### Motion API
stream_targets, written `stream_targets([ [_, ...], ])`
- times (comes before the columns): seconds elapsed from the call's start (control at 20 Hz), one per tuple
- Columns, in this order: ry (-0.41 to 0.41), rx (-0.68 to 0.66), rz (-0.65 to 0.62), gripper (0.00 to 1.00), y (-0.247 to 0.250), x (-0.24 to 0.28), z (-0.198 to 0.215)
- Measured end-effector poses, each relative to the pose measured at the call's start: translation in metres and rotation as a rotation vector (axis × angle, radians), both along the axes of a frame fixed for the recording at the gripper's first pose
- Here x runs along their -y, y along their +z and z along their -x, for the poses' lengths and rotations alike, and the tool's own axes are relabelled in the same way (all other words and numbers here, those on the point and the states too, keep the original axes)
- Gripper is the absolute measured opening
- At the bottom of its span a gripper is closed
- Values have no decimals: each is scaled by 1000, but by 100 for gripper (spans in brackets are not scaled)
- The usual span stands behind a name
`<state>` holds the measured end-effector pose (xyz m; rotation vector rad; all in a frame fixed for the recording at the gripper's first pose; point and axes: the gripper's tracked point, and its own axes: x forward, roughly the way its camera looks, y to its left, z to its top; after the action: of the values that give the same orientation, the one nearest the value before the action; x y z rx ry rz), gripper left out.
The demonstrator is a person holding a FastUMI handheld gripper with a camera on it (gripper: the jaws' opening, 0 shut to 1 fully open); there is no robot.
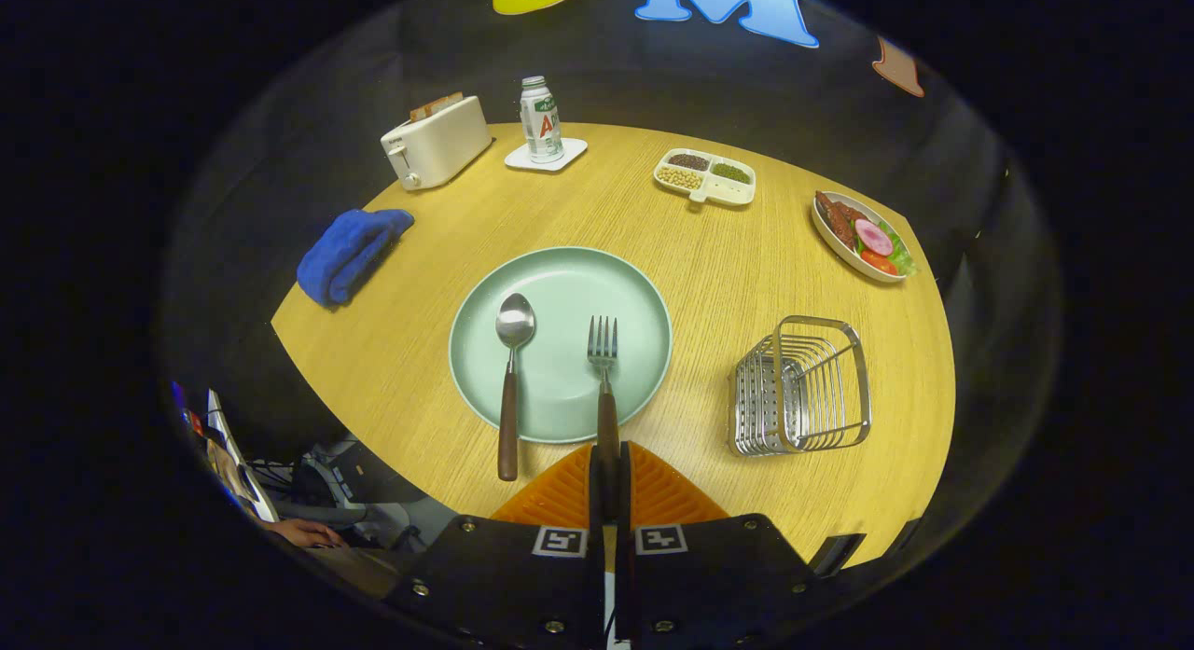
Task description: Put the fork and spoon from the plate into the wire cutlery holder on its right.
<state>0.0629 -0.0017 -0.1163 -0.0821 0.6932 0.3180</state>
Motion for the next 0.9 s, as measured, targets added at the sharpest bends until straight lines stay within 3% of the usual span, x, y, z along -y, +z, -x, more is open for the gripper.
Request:
stream_targets([
  [0.5, 39, -80, -21, 5, 67, 45, 39],
  [0.9, -50, -86, 9, 5, 91, 118, 55],
])
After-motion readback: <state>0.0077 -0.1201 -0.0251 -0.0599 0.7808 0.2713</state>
